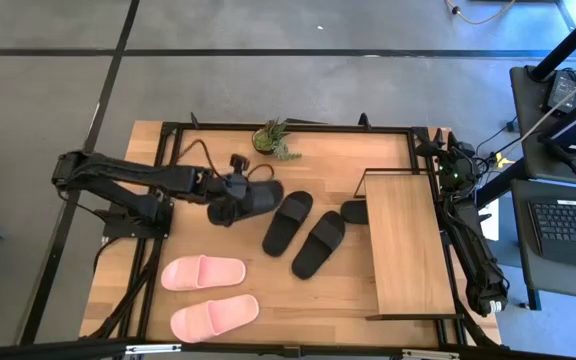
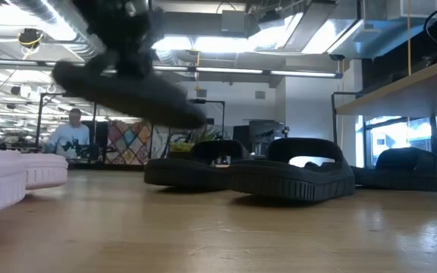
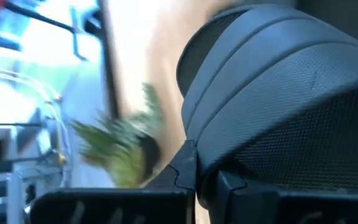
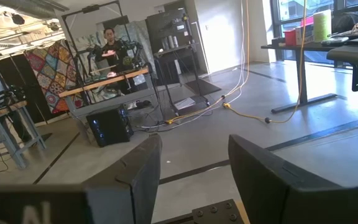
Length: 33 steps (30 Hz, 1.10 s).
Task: Pick and place slides into the shelf
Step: Put the black slides under the shelf
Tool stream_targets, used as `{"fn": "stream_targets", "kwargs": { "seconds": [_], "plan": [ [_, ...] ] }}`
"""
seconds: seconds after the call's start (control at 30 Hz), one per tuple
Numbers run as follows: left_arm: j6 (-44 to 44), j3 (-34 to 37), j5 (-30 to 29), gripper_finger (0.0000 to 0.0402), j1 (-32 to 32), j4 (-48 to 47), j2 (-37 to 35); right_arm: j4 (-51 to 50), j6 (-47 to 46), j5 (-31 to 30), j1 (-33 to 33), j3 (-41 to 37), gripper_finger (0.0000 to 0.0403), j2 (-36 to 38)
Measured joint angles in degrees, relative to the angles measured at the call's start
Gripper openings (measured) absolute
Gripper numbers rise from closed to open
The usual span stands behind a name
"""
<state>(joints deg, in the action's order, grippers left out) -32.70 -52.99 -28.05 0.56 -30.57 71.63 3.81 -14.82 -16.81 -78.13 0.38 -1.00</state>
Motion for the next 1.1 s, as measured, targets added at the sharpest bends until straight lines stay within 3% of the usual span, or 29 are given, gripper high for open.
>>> {"fn": "stream_targets", "kwargs": {
  "seconds": [0.17, 0.4, 0.7, 1.1],
  "plan": [
    [-9.32, -6.65, 6.53, 0.0003, -0.68, 3.49, 0.69, 0.01, -0.05, -0.01, 0.0, 0.0, 0.0188, -0.01],
    [-11.56, -13.25, 18.86, 0.0002, -3.11, 3.79, 8.6, -0.01, -1.58, 0.0, 0.01, 0.02, 0.0188, 0.0],
    [-19.12, -26.46, 25.62, 0.0002, -4.42, 3.16, 24.63, 0.01, -1.42, 0.01, 0.0, 0.02, 0.0188, -0.08],
    [-27.9, -41.75, 28.36, 0.0002, -2.96, 3.12, 40.34, 0.0, -1.45, 0.14, 0.0, 0.0, 0.0188, -0.1]
  ]
}}
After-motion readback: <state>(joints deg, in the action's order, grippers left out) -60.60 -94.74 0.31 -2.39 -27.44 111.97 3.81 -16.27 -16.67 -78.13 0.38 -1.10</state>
